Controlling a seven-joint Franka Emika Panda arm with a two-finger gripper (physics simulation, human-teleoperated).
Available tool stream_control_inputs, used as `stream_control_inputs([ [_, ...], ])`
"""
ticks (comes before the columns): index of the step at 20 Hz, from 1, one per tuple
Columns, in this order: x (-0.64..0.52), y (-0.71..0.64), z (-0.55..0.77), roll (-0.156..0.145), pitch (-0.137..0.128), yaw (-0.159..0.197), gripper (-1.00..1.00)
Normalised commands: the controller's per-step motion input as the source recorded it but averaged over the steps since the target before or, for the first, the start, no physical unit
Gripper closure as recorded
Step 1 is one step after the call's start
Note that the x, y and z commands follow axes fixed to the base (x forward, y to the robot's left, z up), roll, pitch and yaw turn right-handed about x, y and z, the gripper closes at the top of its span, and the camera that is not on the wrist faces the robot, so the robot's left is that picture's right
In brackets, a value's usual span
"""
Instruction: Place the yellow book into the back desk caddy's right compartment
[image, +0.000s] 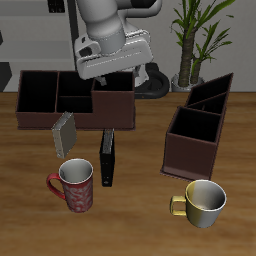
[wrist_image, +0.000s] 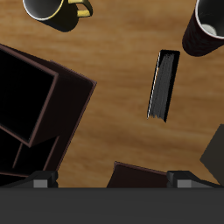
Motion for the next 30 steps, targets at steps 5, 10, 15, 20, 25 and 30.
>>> stream_control_inputs([
  [5, -0.11, -0.47, -0.05, -0.047, -0.016, -0.051, -1.0],
  [10, -0.09, -0.39, -0.11, -0.042, 0.002, -0.007, -1.0],
  [15, -0.12, -0.5, 0.0, -0.162, -0.054, -0.082, -1.0],
  [20, -0.18, -0.38, -0.14, -0.006, 0.01, 0.02, -1.0],
  [25, -0.13, -0.36, -0.1, -0.066, -0.006, -0.004, -1.0],
  [30, -0.13, -0.41, -0.2, -0.052, -0.001, -0.006, -1.0],
])
